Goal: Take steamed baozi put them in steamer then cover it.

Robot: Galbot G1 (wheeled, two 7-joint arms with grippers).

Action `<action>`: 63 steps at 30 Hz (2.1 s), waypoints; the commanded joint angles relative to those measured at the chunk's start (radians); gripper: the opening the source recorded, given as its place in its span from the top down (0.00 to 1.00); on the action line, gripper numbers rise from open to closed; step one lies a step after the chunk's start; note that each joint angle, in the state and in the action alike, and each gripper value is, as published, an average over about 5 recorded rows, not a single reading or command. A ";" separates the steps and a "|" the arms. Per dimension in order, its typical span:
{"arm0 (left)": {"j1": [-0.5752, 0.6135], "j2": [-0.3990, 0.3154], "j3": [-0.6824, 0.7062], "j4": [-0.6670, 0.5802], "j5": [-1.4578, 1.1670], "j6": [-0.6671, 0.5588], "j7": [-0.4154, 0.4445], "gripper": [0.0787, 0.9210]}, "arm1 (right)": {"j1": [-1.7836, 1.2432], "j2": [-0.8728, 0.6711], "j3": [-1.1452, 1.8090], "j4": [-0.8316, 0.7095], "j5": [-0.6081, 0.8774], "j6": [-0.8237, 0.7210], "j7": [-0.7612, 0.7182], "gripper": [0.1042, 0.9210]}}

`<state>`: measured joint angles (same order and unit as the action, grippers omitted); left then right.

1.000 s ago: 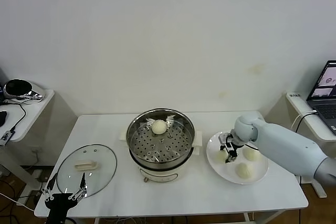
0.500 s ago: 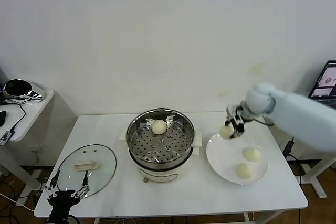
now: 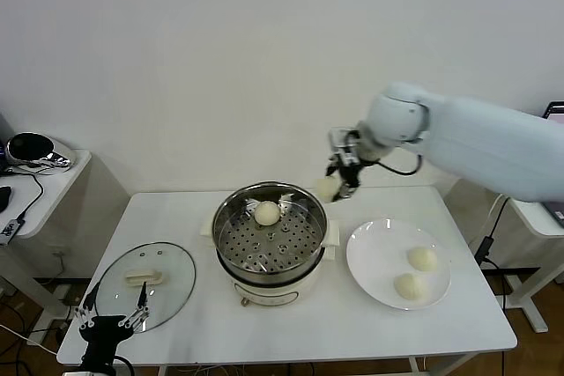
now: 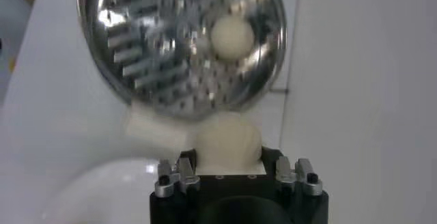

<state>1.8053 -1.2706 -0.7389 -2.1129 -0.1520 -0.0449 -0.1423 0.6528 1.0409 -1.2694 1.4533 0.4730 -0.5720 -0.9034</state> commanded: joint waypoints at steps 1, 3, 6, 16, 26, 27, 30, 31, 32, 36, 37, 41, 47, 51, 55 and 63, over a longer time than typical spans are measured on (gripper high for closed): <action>-0.001 0.000 -0.002 0.000 0.000 -0.001 0.000 0.12 | -0.040 0.234 -0.040 -0.056 0.145 -0.128 0.110 0.41; -0.002 -0.001 -0.005 0.000 0.000 -0.001 0.000 0.12 | -0.070 0.269 -0.034 -0.090 0.148 -0.143 0.126 0.41; -0.003 -0.004 -0.005 0.000 -0.001 -0.001 0.000 0.12 | -0.117 0.310 -0.024 -0.145 0.142 -0.152 0.142 0.41; -0.006 -0.008 -0.003 0.002 0.000 -0.001 -0.001 0.12 | -0.238 0.397 0.002 -0.270 0.096 -0.154 0.157 0.40; -0.006 -0.009 -0.004 0.005 0.000 -0.006 -0.002 0.12 | -0.263 0.445 0.016 -0.315 0.085 -0.154 0.158 0.39; -0.006 -0.009 -0.004 0.006 0.000 -0.006 -0.002 0.12 | -0.262 0.445 0.015 -0.315 0.083 -0.154 0.156 0.38; -0.005 -0.010 -0.003 0.006 0.000 -0.007 -0.002 0.12 | -0.251 0.438 0.016 -0.310 0.075 -0.154 0.144 0.29; -0.005 -0.010 -0.003 0.005 0.000 -0.008 -0.002 0.12 | -0.242 0.432 0.017 -0.303 0.071 -0.154 0.135 0.26; -0.004 -0.010 -0.004 0.005 0.000 -0.008 -0.002 0.12 | -0.228 0.422 0.017 -0.293 0.067 -0.154 0.120 0.22; -0.004 -0.009 -0.006 0.006 -0.002 -0.009 -0.002 0.12 | -0.116 0.341 0.008 -0.226 0.029 -0.132 0.020 0.13; -0.004 -0.008 -0.006 0.006 -0.002 -0.009 -0.002 0.12 | -0.084 0.317 0.003 -0.208 0.015 -0.120 -0.009 0.13; -0.006 -0.007 -0.004 0.008 -0.002 -0.011 -0.002 0.12 | 0.043 0.191 -0.023 -0.118 -0.045 -0.044 -0.122 0.12; -0.008 -0.001 -0.003 0.008 -0.002 -0.010 -0.001 0.12 | 0.161 -0.079 -0.067 0.069 -0.125 0.065 -0.241 0.12; -0.006 -0.001 0.000 0.005 0.001 -0.010 -0.001 0.12 | 0.157 -0.249 -0.083 0.178 -0.205 0.106 -0.270 0.12; -0.003 -0.001 0.002 0.002 0.005 -0.009 0.000 0.12 | 0.120 -0.415 -0.088 0.235 -0.307 0.148 -0.281 0.12; 0.001 -0.005 0.001 0.011 0.010 -0.010 -0.001 0.12 | -0.076 -0.621 0.010 0.286 -0.469 0.240 -0.293 0.12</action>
<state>1.8061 -1.2755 -0.7378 -2.1029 -0.1416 -0.0548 -0.1430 0.6546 0.6612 -1.2955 1.6443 0.1477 -0.4142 -1.1492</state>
